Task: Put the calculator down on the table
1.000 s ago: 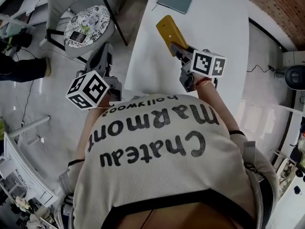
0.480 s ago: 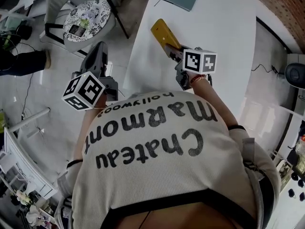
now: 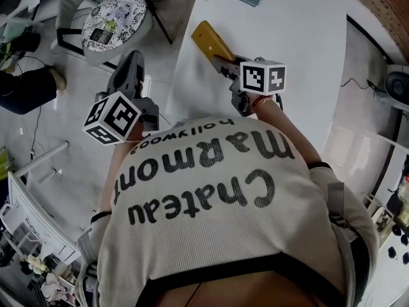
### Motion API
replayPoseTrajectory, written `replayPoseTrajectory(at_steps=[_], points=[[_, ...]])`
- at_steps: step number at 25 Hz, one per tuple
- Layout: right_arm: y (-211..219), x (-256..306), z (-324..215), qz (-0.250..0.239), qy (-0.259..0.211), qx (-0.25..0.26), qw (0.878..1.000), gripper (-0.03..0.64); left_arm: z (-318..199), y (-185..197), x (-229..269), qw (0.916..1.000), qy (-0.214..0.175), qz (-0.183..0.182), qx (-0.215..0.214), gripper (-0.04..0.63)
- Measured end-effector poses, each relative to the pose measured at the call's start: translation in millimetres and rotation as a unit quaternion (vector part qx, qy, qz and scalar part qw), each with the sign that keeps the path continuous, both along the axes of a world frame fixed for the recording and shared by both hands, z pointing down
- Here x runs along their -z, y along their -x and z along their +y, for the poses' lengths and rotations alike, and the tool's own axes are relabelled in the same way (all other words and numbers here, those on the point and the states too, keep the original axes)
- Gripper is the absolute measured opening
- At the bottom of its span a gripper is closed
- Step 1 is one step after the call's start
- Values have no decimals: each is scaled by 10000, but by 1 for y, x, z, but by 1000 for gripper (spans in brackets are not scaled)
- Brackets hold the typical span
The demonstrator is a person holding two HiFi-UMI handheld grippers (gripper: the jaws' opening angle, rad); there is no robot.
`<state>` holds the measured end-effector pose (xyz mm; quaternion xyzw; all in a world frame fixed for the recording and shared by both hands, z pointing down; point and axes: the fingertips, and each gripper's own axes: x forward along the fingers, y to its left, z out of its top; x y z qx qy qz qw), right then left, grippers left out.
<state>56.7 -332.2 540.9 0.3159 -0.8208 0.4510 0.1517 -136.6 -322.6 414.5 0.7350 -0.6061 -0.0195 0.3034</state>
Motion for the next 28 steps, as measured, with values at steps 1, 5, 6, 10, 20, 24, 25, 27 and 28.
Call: replayPoseTrajectory(at_steps=[1, 5, 6, 10, 20, 24, 25, 27, 28], points=[[1, -1, 2, -15, 22, 11, 10000, 91, 1, 0, 0, 10000, -6, -3, -8, 2], [1, -8, 6, -18, 153, -103, 9998, 92, 6, 3, 0, 10000, -17, -23, -5, 2], [1, -10, 5, 48, 120, -127, 9998, 94, 6, 5, -1, 10000, -19, -20, 12, 2], [-2, -14, 6, 583, -173, -37, 9981, 103, 7, 7, 2, 10000, -53, -8, 16, 2], [-19, -24, 10, 1138, -230, -41, 9932, 161, 10, -1, 4, 9999, -126, 30, -56, 2], [-24, -24, 8, 1264, -279, -78, 9916, 183, 10, -2, 6, 9999, -145, 35, -65, 2], [-25, -24, 7, 1308, -286, -82, 9910, 189, 10, -2, 5, 9999, -145, 40, -61, 2], [-28, -26, 7, 1378, -286, -115, 9900, 209, 11, -2, 6, 9999, -154, 46, -58, 2], [-29, -26, 6, 1406, -286, -139, 9896, 223, 10, -2, 6, 9998, -161, 48, -56, 2]])
